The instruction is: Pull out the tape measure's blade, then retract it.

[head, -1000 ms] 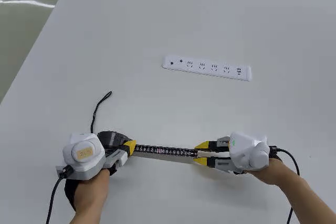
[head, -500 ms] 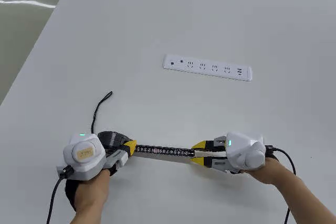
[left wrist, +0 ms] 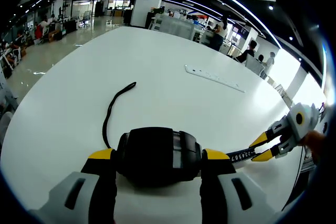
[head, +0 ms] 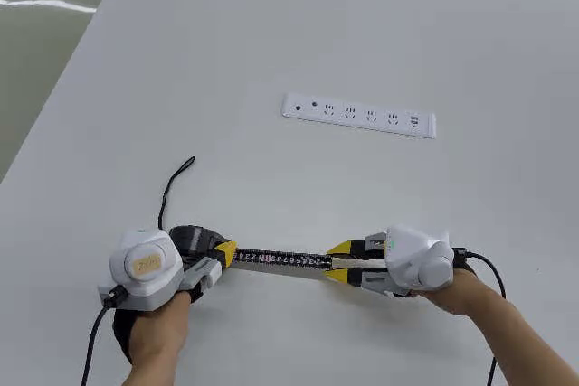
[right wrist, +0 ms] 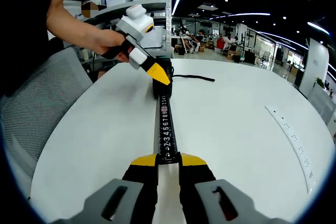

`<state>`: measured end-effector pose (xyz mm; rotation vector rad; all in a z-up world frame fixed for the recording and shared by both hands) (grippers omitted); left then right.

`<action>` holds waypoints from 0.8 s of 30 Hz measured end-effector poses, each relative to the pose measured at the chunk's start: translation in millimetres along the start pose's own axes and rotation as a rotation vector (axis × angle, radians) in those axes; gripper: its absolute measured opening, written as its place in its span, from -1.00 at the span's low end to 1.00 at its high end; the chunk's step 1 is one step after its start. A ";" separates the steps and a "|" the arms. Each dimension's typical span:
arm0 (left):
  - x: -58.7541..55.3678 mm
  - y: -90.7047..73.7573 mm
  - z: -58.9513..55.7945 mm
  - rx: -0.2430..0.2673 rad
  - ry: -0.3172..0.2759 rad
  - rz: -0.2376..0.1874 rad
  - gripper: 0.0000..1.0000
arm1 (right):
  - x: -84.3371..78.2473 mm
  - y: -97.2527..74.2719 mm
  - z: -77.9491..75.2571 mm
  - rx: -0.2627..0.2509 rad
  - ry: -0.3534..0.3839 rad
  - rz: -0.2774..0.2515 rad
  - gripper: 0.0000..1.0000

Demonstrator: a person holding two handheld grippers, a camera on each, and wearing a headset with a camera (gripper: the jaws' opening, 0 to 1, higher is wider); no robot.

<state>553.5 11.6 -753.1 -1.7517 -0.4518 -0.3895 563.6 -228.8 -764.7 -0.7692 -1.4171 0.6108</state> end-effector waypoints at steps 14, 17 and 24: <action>0.0 -0.9 -0.5 -0.004 -0.004 -0.001 0.22 | 6.5 2.8 0.6 0.005 0.000 -0.005 -0.73; 0.0 -1.0 -0.6 -0.004 -0.005 -0.001 0.22 | 7.3 3.4 1.0 0.007 0.001 -0.006 -0.73; 0.0 -0.9 -0.6 -0.006 -0.004 -0.001 0.22 | 9.4 4.8 1.0 0.013 0.004 -0.006 -0.73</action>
Point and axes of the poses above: the centre of the closed fingertips' face, and the gripper's own axes: y roughly forward along the fingers, z roughly to its left, x roughly out of its top, the point moved 5 cm from there along -y, roughly backward along the fingers, and after that the axes turned 15 degrees about z, right-handed, at the moved point
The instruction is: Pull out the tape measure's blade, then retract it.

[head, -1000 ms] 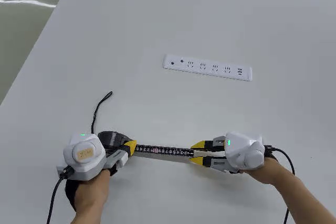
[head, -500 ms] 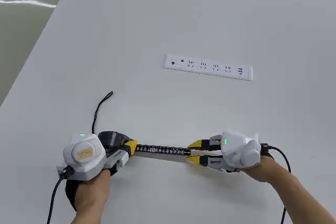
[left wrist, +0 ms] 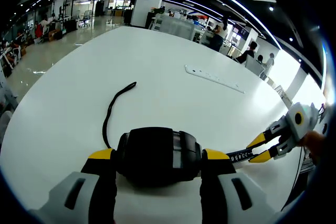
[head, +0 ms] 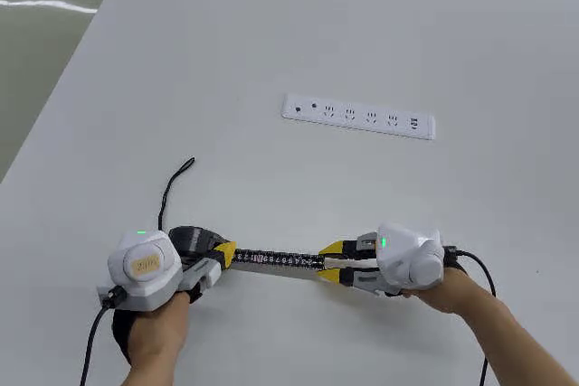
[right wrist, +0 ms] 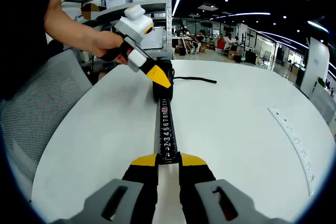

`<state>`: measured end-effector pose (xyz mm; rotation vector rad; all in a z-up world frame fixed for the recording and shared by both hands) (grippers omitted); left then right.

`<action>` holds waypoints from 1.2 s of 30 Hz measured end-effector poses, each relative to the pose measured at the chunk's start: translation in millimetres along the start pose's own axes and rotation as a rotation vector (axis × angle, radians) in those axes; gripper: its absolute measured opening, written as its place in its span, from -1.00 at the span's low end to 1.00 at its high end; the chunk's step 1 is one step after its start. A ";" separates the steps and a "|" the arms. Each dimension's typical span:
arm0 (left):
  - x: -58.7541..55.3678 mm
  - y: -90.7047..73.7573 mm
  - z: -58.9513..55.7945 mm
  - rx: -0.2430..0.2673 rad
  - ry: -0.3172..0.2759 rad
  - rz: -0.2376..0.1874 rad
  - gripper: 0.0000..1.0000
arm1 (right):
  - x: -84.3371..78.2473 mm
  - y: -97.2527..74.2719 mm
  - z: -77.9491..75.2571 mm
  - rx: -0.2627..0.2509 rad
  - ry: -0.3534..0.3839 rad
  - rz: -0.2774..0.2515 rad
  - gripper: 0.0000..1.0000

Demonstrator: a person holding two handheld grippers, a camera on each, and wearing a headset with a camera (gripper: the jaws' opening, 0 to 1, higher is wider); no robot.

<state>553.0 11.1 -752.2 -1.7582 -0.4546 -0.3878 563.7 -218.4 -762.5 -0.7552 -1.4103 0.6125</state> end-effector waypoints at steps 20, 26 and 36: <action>0.1 -0.1 0.0 -0.004 0.000 0.002 0.22 | 6.7 7.3 0.0 0.009 0.001 -0.008 -0.73; 0.1 -0.2 0.2 -0.006 -0.001 0.003 0.22 | 8.4 9.2 0.0 0.010 0.003 -0.010 -0.73; 0.5 -0.3 0.6 -0.008 -0.003 0.004 0.22 | 12.0 10.0 0.4 0.011 0.003 -0.012 -0.73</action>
Point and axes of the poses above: the centre of the closed fingertips' face, and the gripper's own axes: y roughly forward along the fingers, z roughly to its left, x roughly out of its top, the point moved 5 cm from there along -y, roughly backward along the fingers, and after that the axes turned 15 degrees about z, right-handed, at the moved point
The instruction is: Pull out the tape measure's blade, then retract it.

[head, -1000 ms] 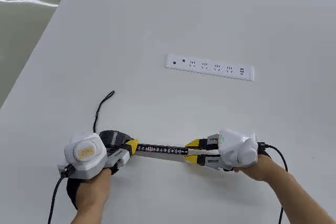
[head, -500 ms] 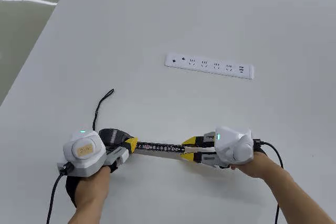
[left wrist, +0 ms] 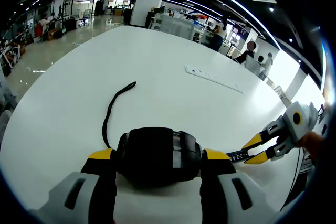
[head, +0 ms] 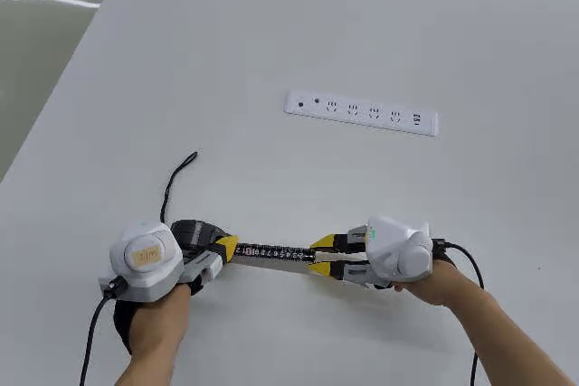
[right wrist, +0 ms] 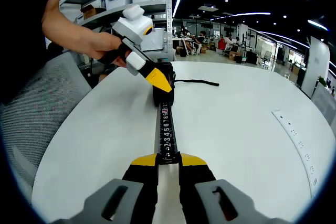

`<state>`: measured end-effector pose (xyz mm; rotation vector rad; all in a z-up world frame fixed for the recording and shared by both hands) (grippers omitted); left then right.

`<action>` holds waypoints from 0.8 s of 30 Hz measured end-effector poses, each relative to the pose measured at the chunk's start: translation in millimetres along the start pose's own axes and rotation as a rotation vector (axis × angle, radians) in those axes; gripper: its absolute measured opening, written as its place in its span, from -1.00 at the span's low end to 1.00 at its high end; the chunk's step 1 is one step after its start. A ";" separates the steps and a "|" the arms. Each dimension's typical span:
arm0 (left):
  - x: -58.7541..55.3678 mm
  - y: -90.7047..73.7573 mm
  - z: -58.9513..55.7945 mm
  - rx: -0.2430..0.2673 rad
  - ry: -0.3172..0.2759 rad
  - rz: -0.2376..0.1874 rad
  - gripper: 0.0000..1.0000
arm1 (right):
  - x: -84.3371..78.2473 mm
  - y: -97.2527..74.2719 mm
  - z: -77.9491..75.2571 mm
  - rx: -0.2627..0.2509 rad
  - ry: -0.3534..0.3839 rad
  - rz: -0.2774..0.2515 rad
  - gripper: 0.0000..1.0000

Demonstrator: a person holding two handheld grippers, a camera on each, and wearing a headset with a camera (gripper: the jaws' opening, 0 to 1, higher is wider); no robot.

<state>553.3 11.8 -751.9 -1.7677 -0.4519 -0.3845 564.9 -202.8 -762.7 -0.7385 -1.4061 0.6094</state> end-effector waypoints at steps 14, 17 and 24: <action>0.0 0.3 -0.1 0.000 0.005 0.005 0.22 | 2.1 3.6 0.6 0.005 0.001 0.002 -0.73; 0.0 0.3 0.2 -0.001 0.003 0.005 0.22 | 3.9 3.7 0.7 0.005 0.001 0.001 -0.73; 0.0 0.2 0.3 -0.005 0.003 0.005 0.22 | 5.8 6.4 0.8 0.007 0.001 -0.003 -0.73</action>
Point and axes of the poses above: the centre of the closed fingertips' face, and the gripper's own axes: y roughly forward along the fingers, z roughly to its left, x roughly out of its top, the point moved 5 cm from there along -y, roughly backward along the fingers, and after that the axes turned 15 degrees about z, right-handed, at the moved point
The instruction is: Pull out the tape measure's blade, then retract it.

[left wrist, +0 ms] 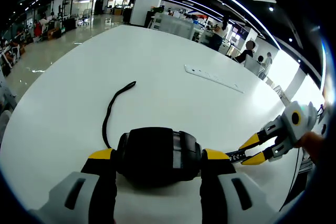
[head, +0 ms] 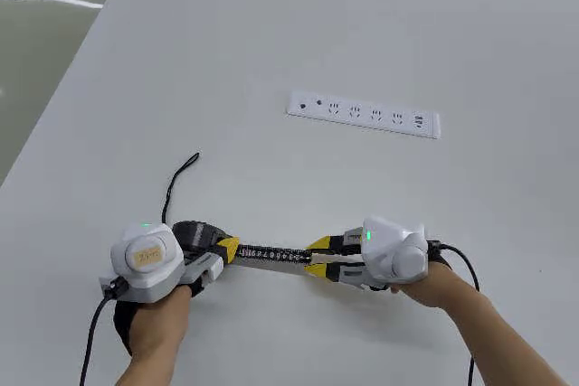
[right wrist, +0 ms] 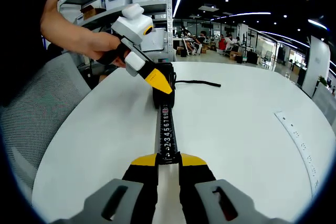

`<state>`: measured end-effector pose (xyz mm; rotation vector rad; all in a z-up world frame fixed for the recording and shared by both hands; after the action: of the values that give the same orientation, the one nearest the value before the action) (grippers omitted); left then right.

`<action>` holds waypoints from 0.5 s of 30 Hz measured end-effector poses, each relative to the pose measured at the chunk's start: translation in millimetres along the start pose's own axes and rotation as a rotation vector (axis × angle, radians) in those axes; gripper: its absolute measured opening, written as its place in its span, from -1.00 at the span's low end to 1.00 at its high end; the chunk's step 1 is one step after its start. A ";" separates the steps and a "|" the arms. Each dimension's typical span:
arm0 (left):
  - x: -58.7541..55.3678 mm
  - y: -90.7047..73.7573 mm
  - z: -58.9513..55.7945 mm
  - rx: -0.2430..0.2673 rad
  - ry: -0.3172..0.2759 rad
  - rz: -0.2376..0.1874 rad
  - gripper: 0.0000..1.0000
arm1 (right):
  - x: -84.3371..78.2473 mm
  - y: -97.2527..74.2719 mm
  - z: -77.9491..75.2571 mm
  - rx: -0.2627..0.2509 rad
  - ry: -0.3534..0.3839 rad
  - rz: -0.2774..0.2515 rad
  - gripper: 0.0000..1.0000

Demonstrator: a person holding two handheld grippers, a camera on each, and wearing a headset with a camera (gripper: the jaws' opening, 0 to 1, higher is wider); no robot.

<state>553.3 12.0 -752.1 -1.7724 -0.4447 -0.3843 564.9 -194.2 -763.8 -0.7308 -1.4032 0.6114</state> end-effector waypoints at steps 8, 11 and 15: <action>0.3 -0.4 0.1 -0.003 -0.003 -0.001 0.22 | 2.7 3.1 -0.4 0.002 0.001 -0.004 -0.73; 0.4 -0.4 0.1 -0.003 -0.003 -0.001 0.22 | 2.8 4.3 -0.6 0.002 0.001 -0.004 -0.73; 0.4 -0.3 0.3 -0.004 -0.002 0.001 0.22 | 3.9 5.2 -0.3 0.003 0.003 -0.006 -0.73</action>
<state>553.6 12.5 -751.7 -1.7768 -0.4453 -0.3832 565.7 -188.0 -765.3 -0.7247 -1.4004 0.6079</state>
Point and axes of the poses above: the centre of the closed fingertips' face, and the gripper's own axes: y roughly forward along the fingers, z roughly to its left, x roughly out of its top, the point moved 5 cm from there along -y, roughly backward along the fingers, and after that the axes turned 15 degrees about z, right-handed, at the moved point
